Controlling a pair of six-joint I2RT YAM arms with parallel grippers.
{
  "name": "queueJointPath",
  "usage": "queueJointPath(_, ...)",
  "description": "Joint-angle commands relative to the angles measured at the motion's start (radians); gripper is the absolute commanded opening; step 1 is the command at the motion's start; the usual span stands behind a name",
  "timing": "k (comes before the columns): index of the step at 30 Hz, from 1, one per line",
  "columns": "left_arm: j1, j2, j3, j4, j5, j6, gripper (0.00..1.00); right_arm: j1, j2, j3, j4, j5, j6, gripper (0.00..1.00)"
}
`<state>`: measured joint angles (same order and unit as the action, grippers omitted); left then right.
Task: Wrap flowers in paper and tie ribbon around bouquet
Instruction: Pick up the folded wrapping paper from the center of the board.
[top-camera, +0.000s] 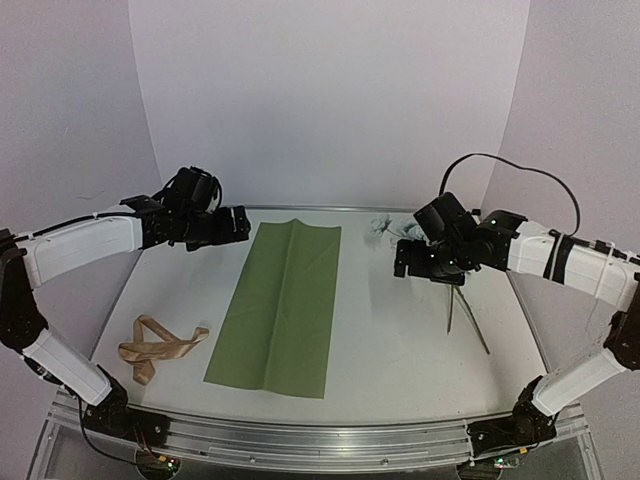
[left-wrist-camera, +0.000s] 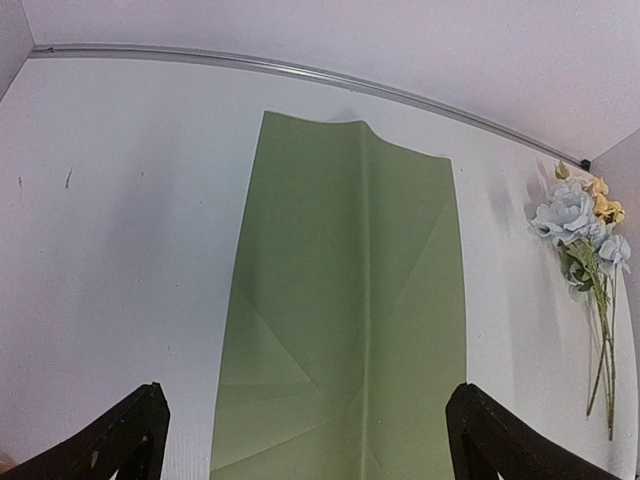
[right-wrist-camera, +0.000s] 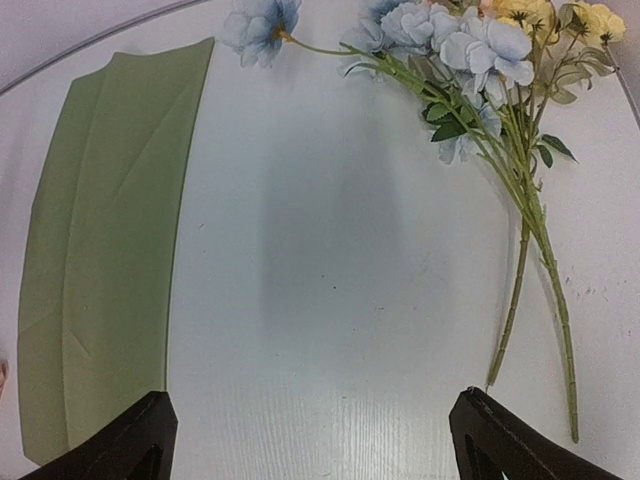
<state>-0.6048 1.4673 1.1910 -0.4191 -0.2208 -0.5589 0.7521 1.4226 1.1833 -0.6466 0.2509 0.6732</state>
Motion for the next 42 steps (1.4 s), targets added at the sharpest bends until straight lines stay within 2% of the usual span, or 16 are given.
queueJointPath(1,0.003,0.018,-0.006,0.017,0.035,-0.053,1.0,0.053,0.075,0.099,0.008,-0.018,0.028,0.98)
queueJointPath(7,0.017,0.014,-0.077,-0.016,0.035,-0.108,1.0,0.133,0.243,0.236,0.006,-0.052,0.054,0.97)
queueJointPath(19,0.054,-0.065,-0.278,0.058,0.135,-0.166,1.0,0.28,0.701,0.777,-0.148,-0.062,0.026,0.71)
queueJointPath(23,0.055,-0.065,-0.304,0.072,0.167,-0.164,1.0,0.3,0.785,0.84,-0.162,-0.07,0.037,0.64)
queueJointPath(35,0.059,-0.054,-0.353,0.185,0.254,-0.175,1.0,0.341,0.987,1.037,-0.217,-0.087,-0.018,0.57)
queueJointPath(42,0.063,-0.027,-0.344,0.189,0.256,-0.185,1.0,0.343,1.111,1.167,-0.225,-0.089,-0.026,0.52)
